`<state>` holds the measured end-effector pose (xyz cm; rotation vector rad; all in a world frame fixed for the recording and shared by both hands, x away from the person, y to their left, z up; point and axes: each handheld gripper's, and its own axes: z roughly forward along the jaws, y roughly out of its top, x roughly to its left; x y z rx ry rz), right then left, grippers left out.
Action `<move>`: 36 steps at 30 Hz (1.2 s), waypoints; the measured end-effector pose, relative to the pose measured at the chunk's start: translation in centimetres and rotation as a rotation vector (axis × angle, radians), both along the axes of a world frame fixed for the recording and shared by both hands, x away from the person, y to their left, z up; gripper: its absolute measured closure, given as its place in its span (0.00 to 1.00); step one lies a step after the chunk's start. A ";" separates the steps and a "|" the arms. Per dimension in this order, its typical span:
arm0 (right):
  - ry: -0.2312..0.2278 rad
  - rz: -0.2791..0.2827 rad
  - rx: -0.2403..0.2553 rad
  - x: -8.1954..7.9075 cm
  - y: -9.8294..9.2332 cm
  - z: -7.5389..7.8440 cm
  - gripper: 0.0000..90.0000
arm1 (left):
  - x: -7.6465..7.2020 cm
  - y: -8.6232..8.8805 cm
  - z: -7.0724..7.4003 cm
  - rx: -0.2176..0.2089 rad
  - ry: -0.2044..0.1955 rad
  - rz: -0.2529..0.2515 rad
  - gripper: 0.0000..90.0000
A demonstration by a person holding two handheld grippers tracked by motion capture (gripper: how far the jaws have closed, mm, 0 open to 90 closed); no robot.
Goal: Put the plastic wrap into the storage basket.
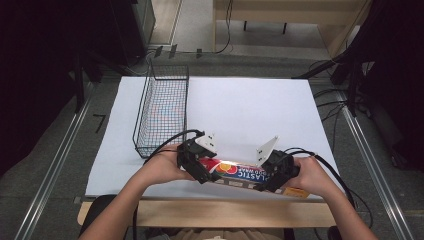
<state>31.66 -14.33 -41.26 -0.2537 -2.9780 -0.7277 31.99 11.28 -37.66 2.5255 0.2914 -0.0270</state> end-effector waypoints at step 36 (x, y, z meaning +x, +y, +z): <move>-0.076 0.160 -0.010 -0.3 4.5 1.7 0.45 | -1.6 -2.1 -1.8 0.166 -0.024 -0.119 0.44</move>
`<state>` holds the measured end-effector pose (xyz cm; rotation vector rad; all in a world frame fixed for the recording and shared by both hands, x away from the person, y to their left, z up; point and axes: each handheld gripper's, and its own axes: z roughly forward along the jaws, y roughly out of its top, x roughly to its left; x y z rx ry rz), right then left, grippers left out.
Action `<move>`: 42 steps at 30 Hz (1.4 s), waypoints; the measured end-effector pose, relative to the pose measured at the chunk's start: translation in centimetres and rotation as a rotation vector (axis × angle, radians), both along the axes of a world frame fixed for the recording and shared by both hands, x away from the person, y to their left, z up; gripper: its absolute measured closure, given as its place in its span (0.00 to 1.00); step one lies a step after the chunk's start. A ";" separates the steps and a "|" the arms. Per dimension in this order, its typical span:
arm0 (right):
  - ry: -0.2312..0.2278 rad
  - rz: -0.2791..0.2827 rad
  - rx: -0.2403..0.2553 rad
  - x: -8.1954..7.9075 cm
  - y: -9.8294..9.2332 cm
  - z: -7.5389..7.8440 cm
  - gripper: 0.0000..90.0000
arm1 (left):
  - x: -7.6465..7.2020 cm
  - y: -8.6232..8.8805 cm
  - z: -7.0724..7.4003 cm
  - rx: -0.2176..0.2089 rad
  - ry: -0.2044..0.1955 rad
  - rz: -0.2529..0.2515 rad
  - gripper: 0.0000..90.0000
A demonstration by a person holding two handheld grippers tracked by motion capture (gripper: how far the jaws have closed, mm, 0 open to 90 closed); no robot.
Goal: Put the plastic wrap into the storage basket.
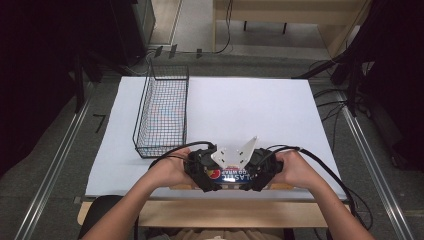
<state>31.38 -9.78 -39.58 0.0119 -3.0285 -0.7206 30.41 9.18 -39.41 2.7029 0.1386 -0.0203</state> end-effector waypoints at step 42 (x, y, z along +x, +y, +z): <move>-0.052 -0.259 0.231 1.0 -9.5 1.2 0.23 | 0.5 2.8 0.9 0.023 0.032 0.139 0.44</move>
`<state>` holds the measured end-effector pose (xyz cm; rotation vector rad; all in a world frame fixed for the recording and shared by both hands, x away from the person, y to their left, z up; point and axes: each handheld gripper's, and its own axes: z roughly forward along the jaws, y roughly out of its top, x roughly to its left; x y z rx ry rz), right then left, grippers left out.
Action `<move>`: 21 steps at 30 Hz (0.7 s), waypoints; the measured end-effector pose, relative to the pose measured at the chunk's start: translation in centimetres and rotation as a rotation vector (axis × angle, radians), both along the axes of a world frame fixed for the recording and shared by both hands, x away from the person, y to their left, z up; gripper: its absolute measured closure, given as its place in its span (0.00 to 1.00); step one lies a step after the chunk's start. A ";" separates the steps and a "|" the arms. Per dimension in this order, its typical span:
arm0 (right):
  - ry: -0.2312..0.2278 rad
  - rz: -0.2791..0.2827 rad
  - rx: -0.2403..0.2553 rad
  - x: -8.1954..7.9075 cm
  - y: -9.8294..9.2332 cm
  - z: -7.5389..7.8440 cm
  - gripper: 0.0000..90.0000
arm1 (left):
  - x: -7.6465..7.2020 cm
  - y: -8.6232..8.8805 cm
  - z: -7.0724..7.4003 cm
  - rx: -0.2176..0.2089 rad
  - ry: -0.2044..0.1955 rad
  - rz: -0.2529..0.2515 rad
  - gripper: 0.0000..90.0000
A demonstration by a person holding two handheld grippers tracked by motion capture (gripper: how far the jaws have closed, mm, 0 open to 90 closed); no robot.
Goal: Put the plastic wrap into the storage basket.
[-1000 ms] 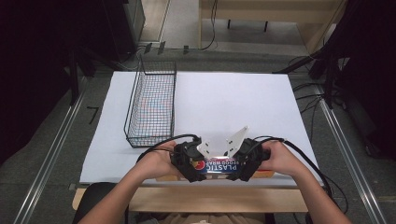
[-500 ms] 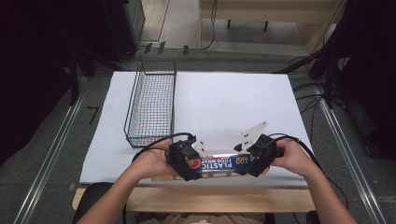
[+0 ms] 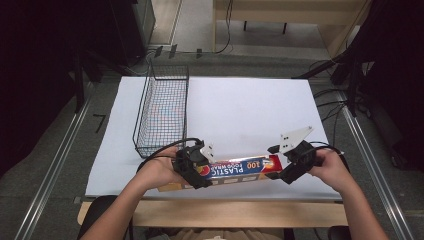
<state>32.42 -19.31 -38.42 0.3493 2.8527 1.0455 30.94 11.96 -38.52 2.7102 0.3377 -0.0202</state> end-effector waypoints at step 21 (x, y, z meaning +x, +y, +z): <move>-0.010 -0.166 0.046 1.1 -3.1 -2.2 0.23 | 1.2 2.4 1.7 -0.040 -0.003 0.128 0.44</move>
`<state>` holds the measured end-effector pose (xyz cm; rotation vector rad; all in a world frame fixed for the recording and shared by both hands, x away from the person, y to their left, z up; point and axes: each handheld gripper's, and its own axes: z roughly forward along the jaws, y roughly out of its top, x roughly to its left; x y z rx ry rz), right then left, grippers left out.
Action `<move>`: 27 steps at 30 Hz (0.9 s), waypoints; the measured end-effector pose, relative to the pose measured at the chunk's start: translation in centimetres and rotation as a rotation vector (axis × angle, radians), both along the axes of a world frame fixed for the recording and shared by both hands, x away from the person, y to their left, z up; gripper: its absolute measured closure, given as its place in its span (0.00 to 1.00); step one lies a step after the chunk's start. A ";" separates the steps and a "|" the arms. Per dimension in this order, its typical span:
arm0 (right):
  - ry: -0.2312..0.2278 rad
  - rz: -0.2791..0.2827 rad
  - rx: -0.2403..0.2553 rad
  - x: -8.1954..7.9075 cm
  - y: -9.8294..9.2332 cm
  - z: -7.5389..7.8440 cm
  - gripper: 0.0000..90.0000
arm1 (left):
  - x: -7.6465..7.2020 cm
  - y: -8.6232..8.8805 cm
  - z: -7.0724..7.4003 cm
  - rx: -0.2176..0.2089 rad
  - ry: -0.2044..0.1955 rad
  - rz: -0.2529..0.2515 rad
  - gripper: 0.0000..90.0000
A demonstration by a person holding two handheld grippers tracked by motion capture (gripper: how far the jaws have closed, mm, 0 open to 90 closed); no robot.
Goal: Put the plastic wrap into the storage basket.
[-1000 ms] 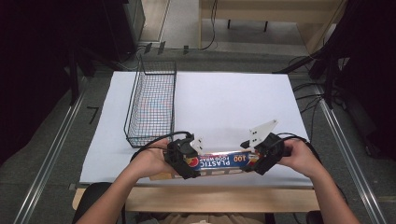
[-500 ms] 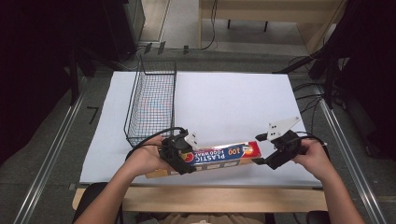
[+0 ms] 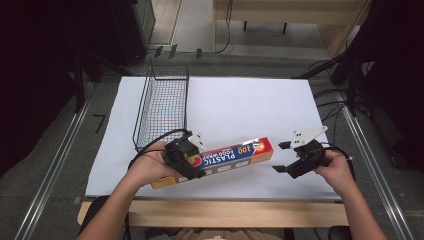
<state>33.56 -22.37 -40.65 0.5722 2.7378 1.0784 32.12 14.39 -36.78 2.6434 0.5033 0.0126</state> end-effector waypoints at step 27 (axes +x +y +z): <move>0.044 -0.045 -0.026 0.5 2.2 -2.9 0.23 | 2.3 2.7 1.9 -0.073 -0.037 0.268 0.44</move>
